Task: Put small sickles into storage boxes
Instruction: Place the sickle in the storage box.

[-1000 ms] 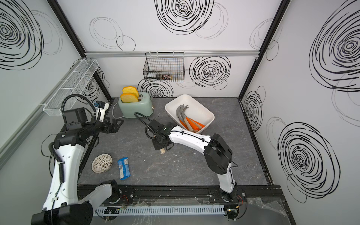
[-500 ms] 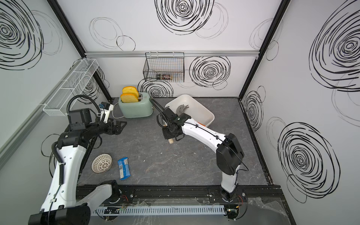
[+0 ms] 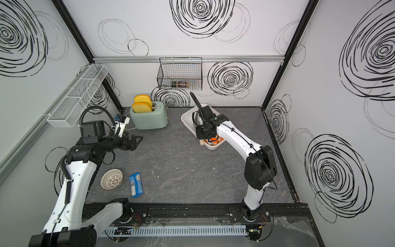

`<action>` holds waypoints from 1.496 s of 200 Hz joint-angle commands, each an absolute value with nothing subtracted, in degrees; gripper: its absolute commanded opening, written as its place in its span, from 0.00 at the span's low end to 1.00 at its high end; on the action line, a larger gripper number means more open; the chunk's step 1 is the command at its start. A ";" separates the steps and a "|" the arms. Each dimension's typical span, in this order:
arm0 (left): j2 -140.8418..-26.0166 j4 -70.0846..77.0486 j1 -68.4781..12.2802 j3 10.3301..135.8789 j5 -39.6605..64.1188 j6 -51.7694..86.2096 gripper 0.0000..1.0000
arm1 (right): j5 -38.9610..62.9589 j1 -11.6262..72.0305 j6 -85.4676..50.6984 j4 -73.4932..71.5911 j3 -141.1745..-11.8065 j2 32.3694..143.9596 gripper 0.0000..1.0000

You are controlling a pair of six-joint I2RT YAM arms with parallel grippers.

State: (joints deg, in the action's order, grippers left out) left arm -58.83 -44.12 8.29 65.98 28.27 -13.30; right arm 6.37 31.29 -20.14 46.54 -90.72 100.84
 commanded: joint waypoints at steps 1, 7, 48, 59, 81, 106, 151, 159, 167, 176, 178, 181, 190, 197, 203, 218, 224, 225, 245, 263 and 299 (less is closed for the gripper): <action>-59.16 -43.95 7.44 66.88 28.22 -14.26 0.96 | 7.29 28.85 -16.90 48.99 -92.86 100.51 0.00; -59.33 -43.95 7.15 66.94 28.21 -14.28 0.96 | 7.44 28.25 -16.53 49.04 -93.19 100.96 0.00; -60.20 -43.84 5.39 67.21 27.86 -14.62 0.96 | 7.08 25.17 -14.11 49.89 -95.55 104.18 0.00; -60.30 -43.63 4.96 67.15 27.86 -14.60 0.96 | 5.71 24.88 -13.72 50.34 -96.33 105.26 0.00; -60.69 -43.51 4.19 67.06 27.69 -14.51 0.96 | 4.68 24.78 -12.74 50.80 -97.89 107.87 0.00; -60.92 -43.25 3.36 66.99 27.57 -14.48 0.96 | 3.14 24.78 -12.07 51.25 -99.79 110.48 0.00; -61.19 -42.89 2.38 66.64 27.60 -14.51 0.96 | 0.64 24.83 -10.77 52.11 -102.80 114.60 0.00; -61.15 -42.94 2.13 66.49 27.62 -14.59 0.96 | 0.04 24.78 -10.61 52.25 -103.14 115.39 0.00; -61.16 -42.81 2.03 66.41 27.60 -14.59 0.96 | -0.36 24.81 -10.50 52.51 -103.64 116.19 0.00; -61.26 -42.80 1.82 66.27 27.60 -14.59 0.96 | -0.66 24.87 -10.42 52.81 -104.12 116.85 0.00; -61.24 -42.83 1.77 66.20 27.60 -14.59 0.96 | -0.80 24.87 -10.43 52.82 -104.19 117.06 0.00; -61.20 -42.83 1.72 66.21 27.60 -14.59 0.96 | -0.94 24.90 -10.41 52.82 -104.30 117.26 0.00; -61.25 -42.69 1.58 66.02 27.60 -14.59 0.96 | -1.50 25.11 -10.45 52.75 -104.35 117.67 0.00; -61.19 -42.64 1.50 65.94 27.60 -14.51 0.96 | -1.98 25.21 -10.37 52.65 -104.44 117.99 0.00; -61.14 -42.63 1.43 65.83 27.60 -14.51 0.96 | -2.23 25.26 -10.37 52.69 -104.54 118.17 0.00; -61.09 -42.52 1.32 65.74 27.52 -14.53 0.96 | -2.62 25.56 -10.11 52.78 -104.67 118.69 0.00; -61.06 -42.58 1.23 65.66 27.47 -14.57 0.96 | -2.84 25.74 -9.97 52.87 -104.80 118.86 0.00; -61.03 -42.56 1.23 65.66 27.44 -14.58 0.96 | -2.91 25.79 -9.99 52.89 -104.83 118.84 0.00; -61.00 -42.42 1.14 65.66 27.33 -14.45 0.96 | -4.58 26.36 -9.49 53.44 -105.53 119.56 0.00; -61.06 -42.36 0.93 65.57 27.39 -14.35 0.96 | -6.47 27.09 -8.99 54.12 -106.24 120.40 0.00; -61.02 -42.19 0.79 65.70 27.26 -14.19 0.96 | -9.54 27.93 -8.47 54.82 -107.33 121.58 0.00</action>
State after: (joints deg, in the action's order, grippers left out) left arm -60.86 -44.01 1.30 66.00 27.16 -13.56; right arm -6.26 27.29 -9.96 52.88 -105.56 120.68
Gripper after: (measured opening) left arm 0.962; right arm 0.257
